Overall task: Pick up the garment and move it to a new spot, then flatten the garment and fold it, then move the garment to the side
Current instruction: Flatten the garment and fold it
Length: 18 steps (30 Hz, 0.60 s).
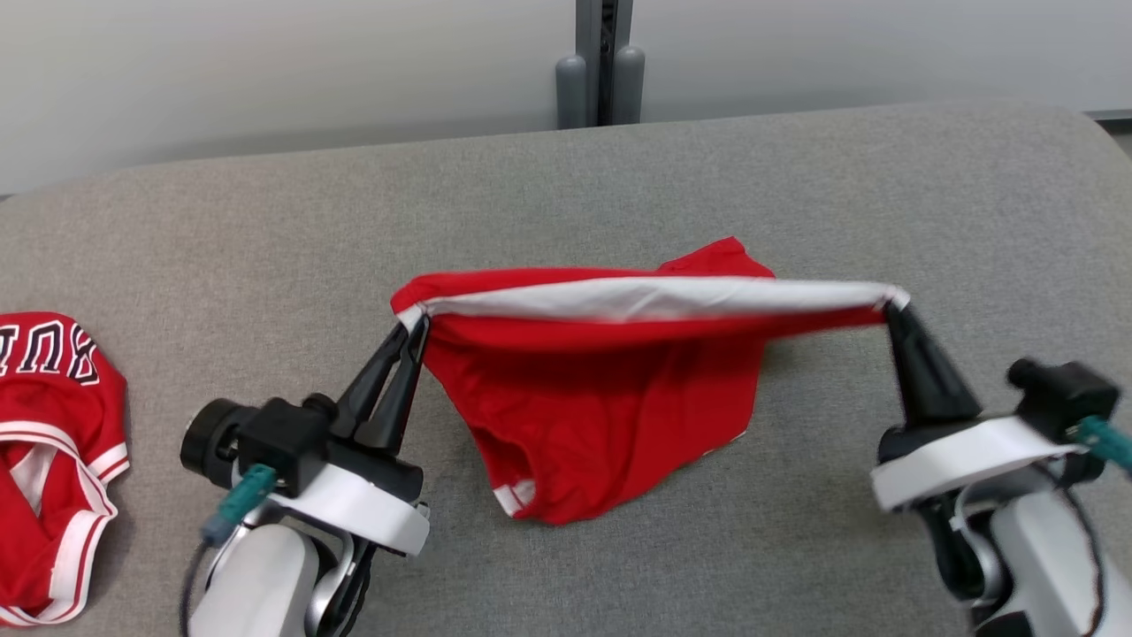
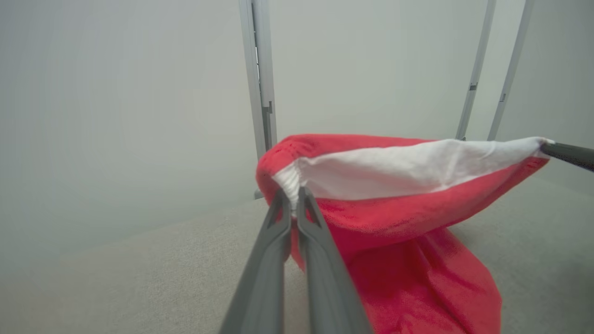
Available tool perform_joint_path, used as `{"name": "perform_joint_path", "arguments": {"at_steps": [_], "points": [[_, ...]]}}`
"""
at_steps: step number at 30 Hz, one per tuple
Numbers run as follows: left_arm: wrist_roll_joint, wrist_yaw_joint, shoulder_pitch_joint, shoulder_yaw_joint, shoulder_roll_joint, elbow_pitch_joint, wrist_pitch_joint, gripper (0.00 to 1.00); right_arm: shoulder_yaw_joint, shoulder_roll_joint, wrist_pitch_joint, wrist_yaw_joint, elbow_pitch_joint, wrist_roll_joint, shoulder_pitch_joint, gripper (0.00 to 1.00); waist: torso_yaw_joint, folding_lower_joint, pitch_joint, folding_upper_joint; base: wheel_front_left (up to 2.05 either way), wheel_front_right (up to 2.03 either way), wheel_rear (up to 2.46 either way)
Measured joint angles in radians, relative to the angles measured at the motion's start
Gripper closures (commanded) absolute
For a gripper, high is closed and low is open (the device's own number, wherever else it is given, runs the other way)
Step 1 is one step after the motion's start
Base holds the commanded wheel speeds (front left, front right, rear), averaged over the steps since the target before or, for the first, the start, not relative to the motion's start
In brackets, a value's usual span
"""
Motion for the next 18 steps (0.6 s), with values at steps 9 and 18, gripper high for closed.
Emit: {"name": "perform_joint_path", "arguments": {"at_steps": [9, 18], "points": [[-0.403, -0.003, -0.074, -0.076, 0.203, -0.315, 0.140, 1.00, -0.028, -0.111, 0.000, 0.000, -0.273, 0.050, -0.033, 1.00, -0.010, 0.0000, -0.066, 0.0000, 0.00, 0.00, 0.00], [-0.576, -0.003, -0.257, -0.102, 0.380, -0.485, 0.283, 1.00, -0.002, -0.261, 0.000, 0.000, -0.363, 0.158, -0.203, 1.00, -0.021, 0.0000, -0.125, 0.0000, 0.00, 0.00, 0.00]]}}
